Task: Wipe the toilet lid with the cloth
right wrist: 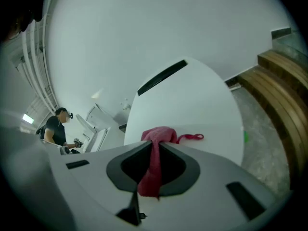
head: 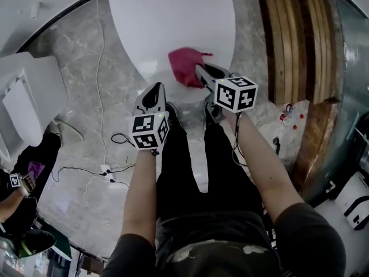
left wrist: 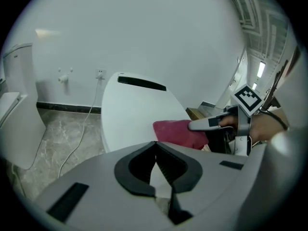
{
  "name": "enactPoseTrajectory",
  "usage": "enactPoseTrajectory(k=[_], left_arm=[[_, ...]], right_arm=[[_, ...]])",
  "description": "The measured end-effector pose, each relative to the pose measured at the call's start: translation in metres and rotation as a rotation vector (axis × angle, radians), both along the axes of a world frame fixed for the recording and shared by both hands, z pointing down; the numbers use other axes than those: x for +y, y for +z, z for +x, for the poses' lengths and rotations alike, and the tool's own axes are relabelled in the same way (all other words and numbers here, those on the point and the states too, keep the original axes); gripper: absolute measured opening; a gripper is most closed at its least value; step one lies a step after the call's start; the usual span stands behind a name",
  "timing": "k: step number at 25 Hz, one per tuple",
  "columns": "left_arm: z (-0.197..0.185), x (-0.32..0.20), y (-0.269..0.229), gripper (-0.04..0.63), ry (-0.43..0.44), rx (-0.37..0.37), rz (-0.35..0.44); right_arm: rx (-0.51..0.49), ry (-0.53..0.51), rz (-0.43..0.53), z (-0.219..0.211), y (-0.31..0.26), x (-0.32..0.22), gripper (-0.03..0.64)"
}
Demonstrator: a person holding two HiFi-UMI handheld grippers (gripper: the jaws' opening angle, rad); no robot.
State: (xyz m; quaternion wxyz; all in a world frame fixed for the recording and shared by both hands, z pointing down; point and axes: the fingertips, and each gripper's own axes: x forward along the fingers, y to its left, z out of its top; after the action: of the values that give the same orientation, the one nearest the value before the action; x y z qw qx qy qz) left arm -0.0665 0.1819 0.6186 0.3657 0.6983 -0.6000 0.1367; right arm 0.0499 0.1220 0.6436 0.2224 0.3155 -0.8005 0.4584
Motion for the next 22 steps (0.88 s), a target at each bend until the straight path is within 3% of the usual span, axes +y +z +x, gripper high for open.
enactPoseTrajectory(k=[7, 12, 16, 22], left_arm=[[0.087, -0.028, -0.010, 0.008, 0.038, 0.006, 0.031], [0.122, -0.027, -0.016, 0.008, 0.027, 0.014, 0.027], [0.132, -0.012, -0.015, 0.008, 0.035, 0.013, -0.005], [0.091, 0.004, -0.011, 0.008, 0.002, -0.005, -0.024]], right_arm=[[0.036, 0.109, 0.029, 0.119, -0.004, -0.048, 0.041], [0.040, 0.103, 0.027, 0.158, -0.004, -0.053, 0.041], [-0.014, 0.072, 0.027, 0.139, -0.021, -0.038, 0.041], [-0.122, -0.056, 0.025, 0.044, -0.047, 0.009, 0.041]])
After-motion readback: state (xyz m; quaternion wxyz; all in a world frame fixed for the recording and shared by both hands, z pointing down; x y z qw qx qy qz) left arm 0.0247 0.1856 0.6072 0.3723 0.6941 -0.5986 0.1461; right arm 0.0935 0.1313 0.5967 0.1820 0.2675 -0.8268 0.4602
